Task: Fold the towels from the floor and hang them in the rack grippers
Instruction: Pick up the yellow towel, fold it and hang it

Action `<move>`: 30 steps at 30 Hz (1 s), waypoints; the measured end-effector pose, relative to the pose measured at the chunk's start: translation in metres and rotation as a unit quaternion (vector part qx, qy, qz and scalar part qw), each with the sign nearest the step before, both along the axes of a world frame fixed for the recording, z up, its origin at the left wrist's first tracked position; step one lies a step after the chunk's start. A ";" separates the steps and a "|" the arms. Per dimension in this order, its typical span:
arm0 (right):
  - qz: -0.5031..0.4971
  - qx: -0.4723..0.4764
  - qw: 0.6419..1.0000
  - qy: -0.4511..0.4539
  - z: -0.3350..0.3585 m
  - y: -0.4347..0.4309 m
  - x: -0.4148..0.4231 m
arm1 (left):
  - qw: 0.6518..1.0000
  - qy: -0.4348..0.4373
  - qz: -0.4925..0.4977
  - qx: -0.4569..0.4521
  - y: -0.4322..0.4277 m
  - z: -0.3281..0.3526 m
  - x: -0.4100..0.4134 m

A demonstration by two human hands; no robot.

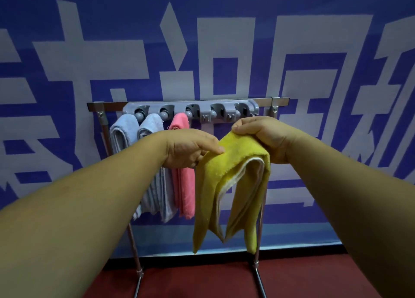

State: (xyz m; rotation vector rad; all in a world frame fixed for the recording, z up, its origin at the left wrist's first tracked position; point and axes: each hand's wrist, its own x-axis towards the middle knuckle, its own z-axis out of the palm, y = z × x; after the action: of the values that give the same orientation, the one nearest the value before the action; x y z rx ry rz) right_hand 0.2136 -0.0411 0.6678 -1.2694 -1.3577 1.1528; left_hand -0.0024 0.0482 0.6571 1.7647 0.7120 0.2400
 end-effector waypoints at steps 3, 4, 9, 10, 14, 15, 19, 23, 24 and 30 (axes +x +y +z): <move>0.003 -0.023 0.999 -0.045 -0.002 0.013 0.003 | 0.999 -0.017 0.034 0.001 0.015 -0.006 -0.002; 0.002 -0.031 0.998 -0.058 -0.003 0.017 0.004 | 0.998 -0.045 0.049 -0.007 0.017 -0.008 -0.001; -0.014 -0.013 0.996 -0.091 0.004 0.038 0.006 | 0.984 -0.146 0.097 -0.024 0.024 0.002 0.021; -0.038 0.006 0.995 -0.089 0.008 0.046 0.005 | 0.984 -0.149 0.099 -0.014 0.027 0.008 0.025; -0.165 0.078 0.967 -0.179 0.026 0.083 -0.008 | 0.972 -0.142 0.163 0.089 0.052 0.036 0.035; -0.184 0.082 0.959 -0.199 0.030 0.092 -0.011 | 0.967 -0.143 0.179 0.107 0.058 0.043 0.036; -0.195 0.081 0.934 -0.287 0.038 0.123 -0.018 | 0.953 -0.069 0.212 0.203 0.078 0.059 0.038; -0.185 0.031 0.869 -0.457 0.042 0.145 -0.030 | 0.900 0.088 0.234 0.357 0.092 0.061 0.043; -0.190 0.031 0.851 -0.489 0.042 0.149 -0.034 | 0.887 0.106 0.241 0.380 0.097 0.060 0.043; -0.251 0.053 0.766 -0.589 0.027 0.179 -0.033 | 0.842 0.169 0.260 0.442 0.123 0.045 0.040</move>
State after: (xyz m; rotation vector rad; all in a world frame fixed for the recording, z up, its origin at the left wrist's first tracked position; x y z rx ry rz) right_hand 0.1807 0.1377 0.6953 -2.2273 -1.6709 -0.2541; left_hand 0.0378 0.1709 0.7026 2.4810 1.5129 0.7291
